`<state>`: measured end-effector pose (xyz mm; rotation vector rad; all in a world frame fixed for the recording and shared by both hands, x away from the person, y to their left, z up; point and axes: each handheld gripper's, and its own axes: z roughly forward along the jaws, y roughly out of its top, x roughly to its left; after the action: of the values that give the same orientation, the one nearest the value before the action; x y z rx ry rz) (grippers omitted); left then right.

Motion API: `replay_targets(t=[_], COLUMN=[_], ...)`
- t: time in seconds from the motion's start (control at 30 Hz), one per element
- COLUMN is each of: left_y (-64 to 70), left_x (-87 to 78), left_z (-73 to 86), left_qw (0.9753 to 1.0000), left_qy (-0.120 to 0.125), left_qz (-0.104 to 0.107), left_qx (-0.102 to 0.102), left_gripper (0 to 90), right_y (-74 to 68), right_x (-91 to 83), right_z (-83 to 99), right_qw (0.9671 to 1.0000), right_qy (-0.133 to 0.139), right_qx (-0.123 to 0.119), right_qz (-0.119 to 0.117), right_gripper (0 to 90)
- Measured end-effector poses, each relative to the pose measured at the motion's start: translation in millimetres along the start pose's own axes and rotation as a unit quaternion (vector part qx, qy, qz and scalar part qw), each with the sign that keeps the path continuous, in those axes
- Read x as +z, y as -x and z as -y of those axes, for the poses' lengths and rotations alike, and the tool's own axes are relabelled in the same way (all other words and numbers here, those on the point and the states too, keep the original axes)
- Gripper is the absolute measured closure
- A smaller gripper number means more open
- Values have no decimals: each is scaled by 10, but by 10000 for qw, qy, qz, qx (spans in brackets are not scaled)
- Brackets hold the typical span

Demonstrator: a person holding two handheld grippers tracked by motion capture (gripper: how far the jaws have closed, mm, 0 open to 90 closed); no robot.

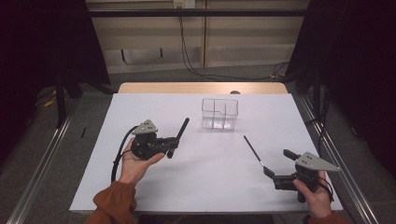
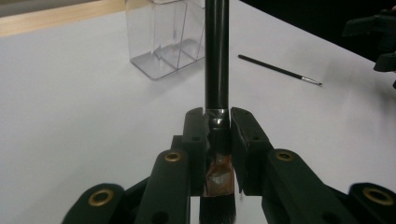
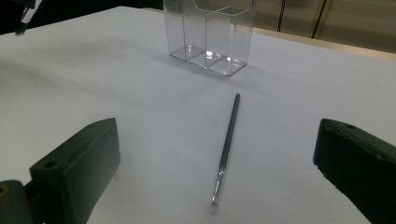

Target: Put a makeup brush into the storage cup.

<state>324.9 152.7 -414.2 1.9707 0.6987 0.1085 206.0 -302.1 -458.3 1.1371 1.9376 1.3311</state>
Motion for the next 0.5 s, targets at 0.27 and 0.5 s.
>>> replay_targets(t=[0.27, 0.5], left_y=[94, 207], left_x=[83, 127], left_z=[-47, -146], left_qw=[9993, 9979], left_qy=[62, 65], left_qz=[326, 536], left_qx=[142, 356], left_gripper=[770, 771], right_y=[6, -4], right_x=[3, 19], right_z=[-10, -25], right_qw=[10000, 9999], right_qy=[71, 92], right_qx=[5, -34], right_qz=[-42, -83], right_gripper=[2, 2])
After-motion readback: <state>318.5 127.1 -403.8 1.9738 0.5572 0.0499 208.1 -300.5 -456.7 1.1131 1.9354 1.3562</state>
